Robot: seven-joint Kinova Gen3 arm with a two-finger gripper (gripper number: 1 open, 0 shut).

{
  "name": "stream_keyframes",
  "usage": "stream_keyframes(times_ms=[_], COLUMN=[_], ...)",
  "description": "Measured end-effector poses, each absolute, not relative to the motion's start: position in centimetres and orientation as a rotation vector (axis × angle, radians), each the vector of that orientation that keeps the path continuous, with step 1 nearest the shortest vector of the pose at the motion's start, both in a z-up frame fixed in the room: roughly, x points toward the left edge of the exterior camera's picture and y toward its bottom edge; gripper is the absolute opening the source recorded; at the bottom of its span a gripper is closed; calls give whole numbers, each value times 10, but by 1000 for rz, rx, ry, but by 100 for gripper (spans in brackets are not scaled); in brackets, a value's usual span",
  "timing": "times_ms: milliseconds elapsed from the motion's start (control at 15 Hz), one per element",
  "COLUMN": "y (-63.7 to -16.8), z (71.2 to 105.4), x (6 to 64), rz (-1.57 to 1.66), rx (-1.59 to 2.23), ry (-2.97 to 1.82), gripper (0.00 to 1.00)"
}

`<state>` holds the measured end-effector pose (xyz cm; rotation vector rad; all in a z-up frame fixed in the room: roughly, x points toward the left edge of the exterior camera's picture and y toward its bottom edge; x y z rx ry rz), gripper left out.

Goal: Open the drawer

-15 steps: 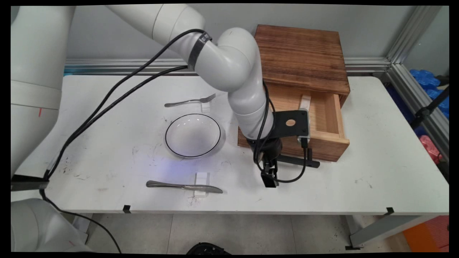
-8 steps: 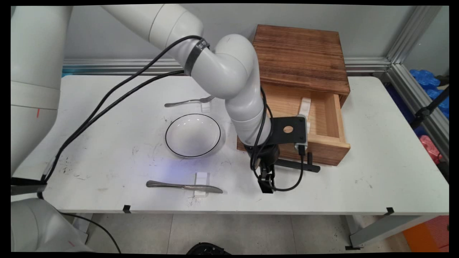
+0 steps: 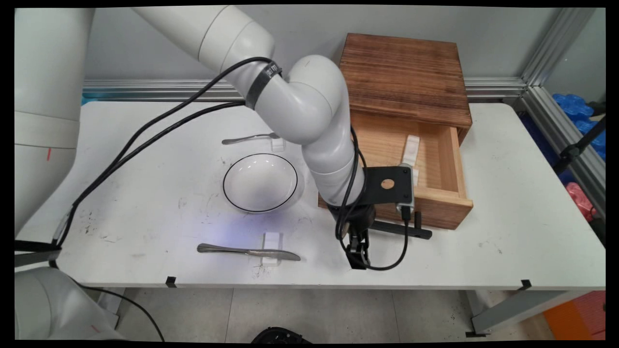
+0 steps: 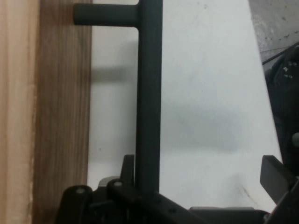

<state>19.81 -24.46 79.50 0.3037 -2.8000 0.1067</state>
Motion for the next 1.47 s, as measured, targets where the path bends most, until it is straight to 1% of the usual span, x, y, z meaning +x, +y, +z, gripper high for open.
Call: stream_keyframes(times_ms=[1467], y=[-197], z=[795], x=[182], rz=[11], rx=[280], ry=[-2804], gripper=[100])
